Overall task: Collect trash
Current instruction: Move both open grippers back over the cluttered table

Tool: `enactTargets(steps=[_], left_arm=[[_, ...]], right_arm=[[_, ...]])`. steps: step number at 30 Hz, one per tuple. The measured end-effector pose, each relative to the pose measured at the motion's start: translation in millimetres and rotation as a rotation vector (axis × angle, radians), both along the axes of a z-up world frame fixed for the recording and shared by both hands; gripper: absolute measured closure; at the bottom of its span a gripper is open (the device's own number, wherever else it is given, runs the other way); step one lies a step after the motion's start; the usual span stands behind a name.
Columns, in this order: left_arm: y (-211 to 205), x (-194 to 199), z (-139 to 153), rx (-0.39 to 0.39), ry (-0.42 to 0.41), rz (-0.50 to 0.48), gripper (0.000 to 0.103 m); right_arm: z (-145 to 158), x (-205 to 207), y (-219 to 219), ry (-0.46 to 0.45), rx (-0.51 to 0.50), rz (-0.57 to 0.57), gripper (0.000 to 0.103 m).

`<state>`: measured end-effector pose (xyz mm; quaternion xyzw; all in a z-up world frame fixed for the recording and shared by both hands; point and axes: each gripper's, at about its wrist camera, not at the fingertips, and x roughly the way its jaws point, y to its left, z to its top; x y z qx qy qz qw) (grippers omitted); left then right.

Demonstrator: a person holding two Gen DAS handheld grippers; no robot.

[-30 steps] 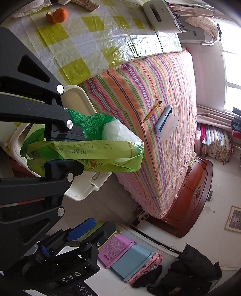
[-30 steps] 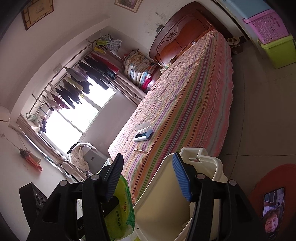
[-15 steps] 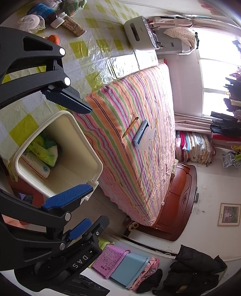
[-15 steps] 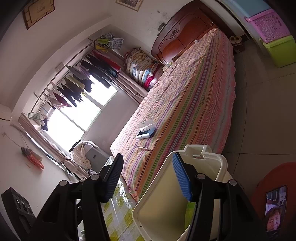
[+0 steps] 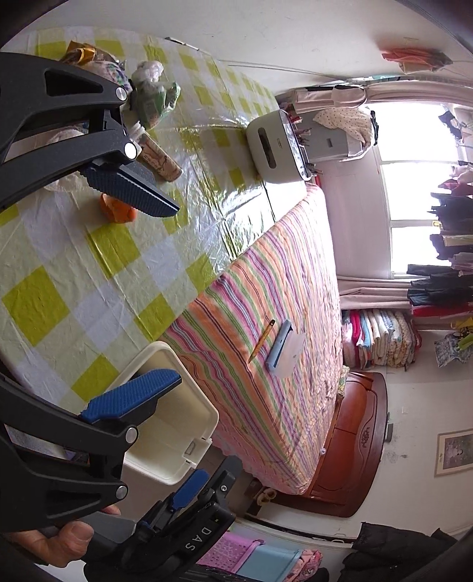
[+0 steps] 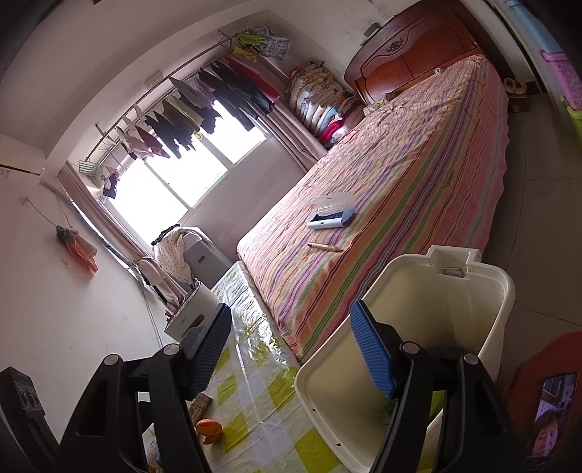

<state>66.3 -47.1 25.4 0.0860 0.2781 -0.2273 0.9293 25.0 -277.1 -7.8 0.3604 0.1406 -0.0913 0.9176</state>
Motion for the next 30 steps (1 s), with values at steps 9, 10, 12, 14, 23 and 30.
enactTargets(steps=[9,10,12,14,23,30], left_arm=[[134.1,0.6,0.0,-0.009,0.062,0.378,0.018],[153.0,1.6,-2.8,-0.034,0.089,0.422,0.018],[186.9,1.8,-7.7,-0.080,0.133,0.496,0.018],[214.3,2.3,-8.5,-0.110,0.148,0.551,0.018],[271.0,11.6,-30.2,-0.186,0.280,0.645,0.018],[284.7,14.3,-39.8,-0.236,0.336,0.660,0.018]], right_arm=[[0.8,33.6,64.2,0.064,-0.126,0.234,0.036],[0.0,39.0,72.7,0.077,-0.138,0.278,0.036],[-2.5,48.6,91.7,0.104,-0.162,0.349,0.035],[-5.9,57.4,116.2,0.132,-0.194,0.451,0.033],[-25.3,79.9,205.1,0.211,-0.290,0.748,0.029],[-47.8,97.8,250.8,0.324,-0.331,0.840,0.029]])
